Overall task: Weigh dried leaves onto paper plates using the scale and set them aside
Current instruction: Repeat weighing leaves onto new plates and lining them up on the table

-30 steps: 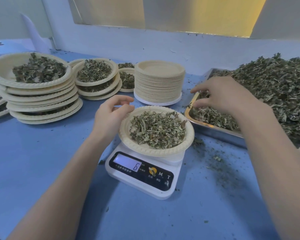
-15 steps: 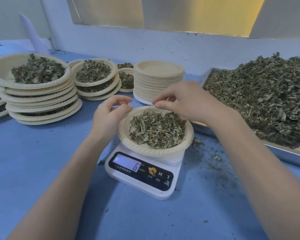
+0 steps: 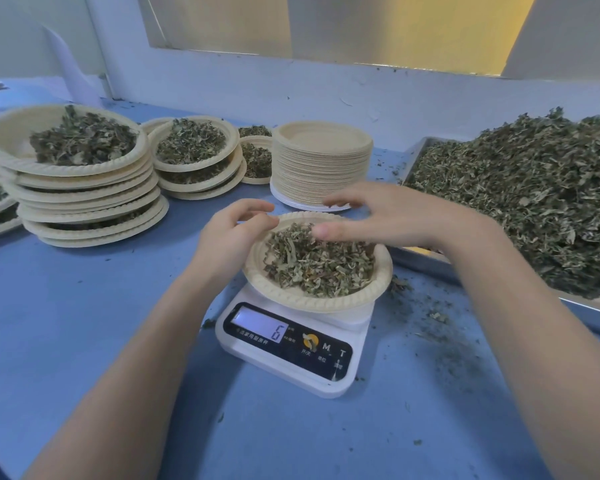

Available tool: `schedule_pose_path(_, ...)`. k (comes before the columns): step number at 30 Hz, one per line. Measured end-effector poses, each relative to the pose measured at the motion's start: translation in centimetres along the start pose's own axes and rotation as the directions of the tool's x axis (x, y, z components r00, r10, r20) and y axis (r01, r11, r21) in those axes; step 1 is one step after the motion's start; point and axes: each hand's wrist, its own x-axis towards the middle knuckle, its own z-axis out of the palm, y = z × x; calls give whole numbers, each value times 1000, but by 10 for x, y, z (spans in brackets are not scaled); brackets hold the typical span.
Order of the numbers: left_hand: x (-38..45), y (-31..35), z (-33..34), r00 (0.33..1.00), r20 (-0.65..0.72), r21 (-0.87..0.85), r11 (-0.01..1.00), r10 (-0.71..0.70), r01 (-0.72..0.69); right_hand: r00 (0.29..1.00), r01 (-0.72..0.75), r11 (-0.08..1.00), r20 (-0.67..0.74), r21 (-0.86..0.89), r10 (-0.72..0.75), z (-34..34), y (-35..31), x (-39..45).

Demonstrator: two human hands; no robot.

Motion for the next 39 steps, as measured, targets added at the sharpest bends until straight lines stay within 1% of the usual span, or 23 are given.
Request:
schedule_pose_path(1,0,0,0,1000,3,6,1000,2,-2,999,-32,999,-32,3,32,-3,8,0)
schedule_pose_path(2,0,0,0,1000,0,9,1000,4,-4,992,-75,997,-104,1,75,-6,18,1)
schedule_pose_path(4,0,0,-1,1000,-18,9,1000,6,-6,941,-222,973,-276,-62,198,-8,44,3)
schedule_pose_path(5,0,1,-1,1000,-28,10,1000,7,-7,914,-313,943,-306,-117,266,-7,57,4)
schedule_pose_path(6,0,1,0,999,-35,15,1000,9,-9,901,-384,909,-282,-162,330,-4,68,5)
schedule_pose_path(8,0,1,1,999,-39,26,1000,14,-13,899,-433,881,-164,-190,407,7,81,8)
schedule_pose_path(9,0,1,1,999,-36,31,999,17,-16,904,-427,888,-124,-172,410,12,84,10)
schedule_pose_path(10,0,1,1,999,-31,38,999,23,-21,910,-413,899,-118,-149,398,15,85,12)
schedule_pose_path(14,0,-1,-1,999,-30,27,999,25,-24,910,-377,921,-222,-99,349,14,86,14)
schedule_pose_path(17,-1,1,-1,999,-32,-2,1000,1,-1,889,-351,936,-309,10,337,5,84,8)
schedule_pose_path(19,-2,1,0,1000,-24,4,1000,3,-3,879,-324,944,-352,54,322,-2,81,5)
schedule_pose_path(20,-1,0,1,1000,-25,14,1000,9,-9,871,-307,945,-368,109,326,-5,78,3)
schedule_pose_path(22,0,-1,1,999,-32,36,999,21,-20,859,-235,938,-397,256,323,-10,67,1)
schedule_pose_path(24,1,-2,1,999,-35,42,999,28,-27,871,-100,934,-423,343,249,-13,50,-1)
schedule_pose_path(25,1,-2,2,999,-39,38,999,27,-26,893,-27,932,-409,363,185,-13,41,-2)
schedule_pose_path(26,1,-2,1,999,-44,31,999,24,-23,926,33,928,-361,371,111,-14,31,-3)
schedule_pose_path(27,1,-2,1,999,-49,25,1000,20,-19,960,60,932,-276,357,44,-14,23,-3)
schedule_pose_path(29,1,-2,1,998,-55,19,1000,15,-14,995,49,962,-94,269,-25,-11,17,-1)
schedule_pose_path(30,1,-2,0,998,-54,16,1000,15,-15,998,40,970,-60,241,-26,-10,17,0)
schedule_pose_path(34,2,-2,-1,999,-47,5,1000,18,-18,992,51,962,-129,267,-17,-12,26,-3)
schedule_pose_path(39,0,0,0,1000,-24,-17,1000,11,-11,993,56,968,-116,245,-28,-13,30,-3)
